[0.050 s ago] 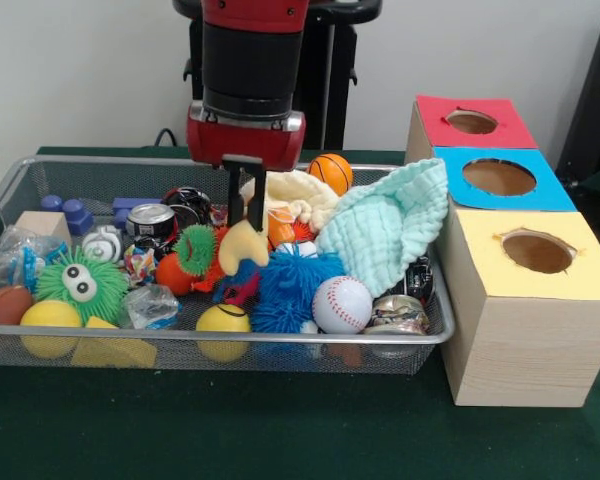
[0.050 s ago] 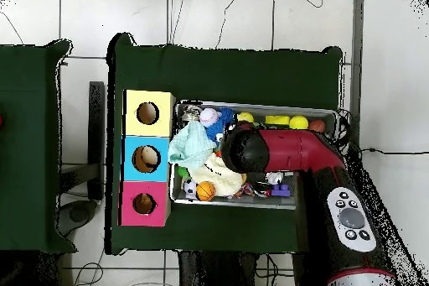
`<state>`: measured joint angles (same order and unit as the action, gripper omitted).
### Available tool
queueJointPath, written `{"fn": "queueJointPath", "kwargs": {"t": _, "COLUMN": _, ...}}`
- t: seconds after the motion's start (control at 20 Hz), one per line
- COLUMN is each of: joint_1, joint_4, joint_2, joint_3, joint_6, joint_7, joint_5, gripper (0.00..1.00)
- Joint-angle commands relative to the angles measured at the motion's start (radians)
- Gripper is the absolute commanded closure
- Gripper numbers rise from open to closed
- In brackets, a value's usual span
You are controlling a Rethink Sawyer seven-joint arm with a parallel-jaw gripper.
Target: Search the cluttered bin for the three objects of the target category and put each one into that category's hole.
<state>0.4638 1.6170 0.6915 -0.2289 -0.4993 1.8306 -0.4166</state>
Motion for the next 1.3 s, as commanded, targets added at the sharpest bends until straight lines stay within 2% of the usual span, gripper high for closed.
{"fn": "queueJointPath", "kwargs": {"t": 0.05, "joint_1": 0.028, "joint_4": 0.050, "joint_2": 0.089, "joint_3": -0.124, "joint_6": -0.211, "joint_7": -0.177, "joint_5": 0.028, "gripper": 1.00}}
{"fn": "queueJointPath", "kwargs": {"t": 0.3, "joint_1": 0.039, "joint_4": 0.097, "joint_2": 0.168, "joint_3": -0.126, "joint_6": -0.290, "joint_7": -0.166, "joint_5": 0.056, "gripper": 1.00}}
{"fn": "queueJointPath", "kwargs": {"t": 0.5, "joint_1": 0.036, "joint_4": 0.169, "joint_2": 0.239, "joint_3": -0.108, "joint_6": -0.292, "joint_7": -0.127, "joint_5": 0.061, "gripper": 1.00}}
{"fn": "queueJointPath", "kwargs": {"t": 0.7, "joint_1": 0.030, "joint_4": 0.236, "joint_2": 0.263, "joint_3": -0.099, "joint_6": -0.243, "joint_7": -0.070, "joint_5": 0.063, "gripper": 1.00}}
{"fn": "queueJointPath", "kwargs": {"t": 0.95, "joint_1": 0.023, "joint_4": 0.293, "joint_2": 0.298, "joint_3": -0.100, "joint_6": -0.198, "joint_7": -0.042, "joint_5": 0.071, "gripper": 1.00}}
{"fn": "queueJointPath", "kwargs": {"t": 1.3, "joint_1": 0.014, "joint_4": 0.329, "joint_2": 0.283, "joint_3": -0.097, "joint_6": -0.130, "joint_7": 0.002, "joint_5": 0.059, "gripper": 1.00}}
